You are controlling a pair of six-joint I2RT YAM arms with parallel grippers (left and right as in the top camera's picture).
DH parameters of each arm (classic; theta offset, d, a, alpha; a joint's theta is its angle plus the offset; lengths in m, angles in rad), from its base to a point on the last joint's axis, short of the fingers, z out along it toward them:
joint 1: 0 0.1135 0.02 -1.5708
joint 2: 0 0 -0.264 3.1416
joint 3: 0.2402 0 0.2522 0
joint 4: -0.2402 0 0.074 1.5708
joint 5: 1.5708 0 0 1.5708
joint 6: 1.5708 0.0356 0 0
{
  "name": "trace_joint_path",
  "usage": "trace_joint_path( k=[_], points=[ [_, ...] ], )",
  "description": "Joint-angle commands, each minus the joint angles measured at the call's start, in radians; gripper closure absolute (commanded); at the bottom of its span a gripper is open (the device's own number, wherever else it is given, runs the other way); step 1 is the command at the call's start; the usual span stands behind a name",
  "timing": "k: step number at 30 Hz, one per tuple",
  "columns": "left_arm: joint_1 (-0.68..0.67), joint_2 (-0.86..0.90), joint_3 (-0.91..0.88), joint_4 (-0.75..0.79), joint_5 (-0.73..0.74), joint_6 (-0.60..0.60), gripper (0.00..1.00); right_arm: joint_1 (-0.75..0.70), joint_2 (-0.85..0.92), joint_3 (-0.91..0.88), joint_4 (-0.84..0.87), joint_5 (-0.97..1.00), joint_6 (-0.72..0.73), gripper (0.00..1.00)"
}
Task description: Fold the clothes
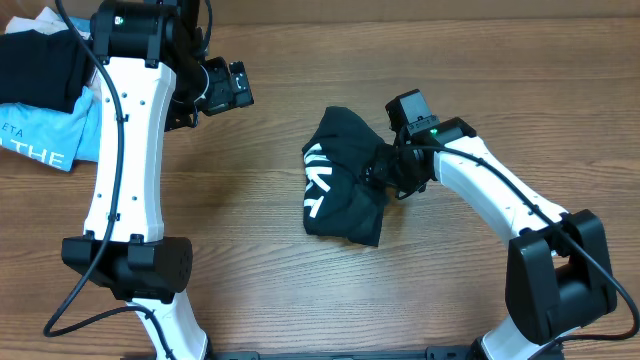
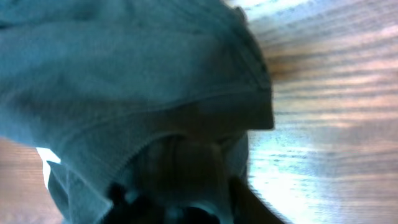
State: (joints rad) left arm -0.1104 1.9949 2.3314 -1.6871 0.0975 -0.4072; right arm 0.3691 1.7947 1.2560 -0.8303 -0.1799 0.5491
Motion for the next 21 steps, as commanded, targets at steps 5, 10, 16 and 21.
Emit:
trace_joint_path(
  k=[5,10,16,21],
  points=[
    [-0.003,-0.005,-0.005,-0.002,0.012,0.026,0.0,-0.006,0.002,-0.023,-0.059,0.278,0.004,0.9],
    [-0.003,-0.005,-0.005,-0.002,0.012,0.027,0.0,-0.043,0.001,0.021,-0.182,0.352,0.001,0.42],
    [-0.003,-0.005,-0.005,-0.002,0.011,0.027,0.0,-0.085,-0.039,0.293,-0.511,0.234,0.003,0.4],
    [-0.003,-0.005,-0.005,-0.002,0.006,0.038,0.0,-0.103,-0.159,0.323,-0.577,0.226,0.003,0.11]
  ],
)
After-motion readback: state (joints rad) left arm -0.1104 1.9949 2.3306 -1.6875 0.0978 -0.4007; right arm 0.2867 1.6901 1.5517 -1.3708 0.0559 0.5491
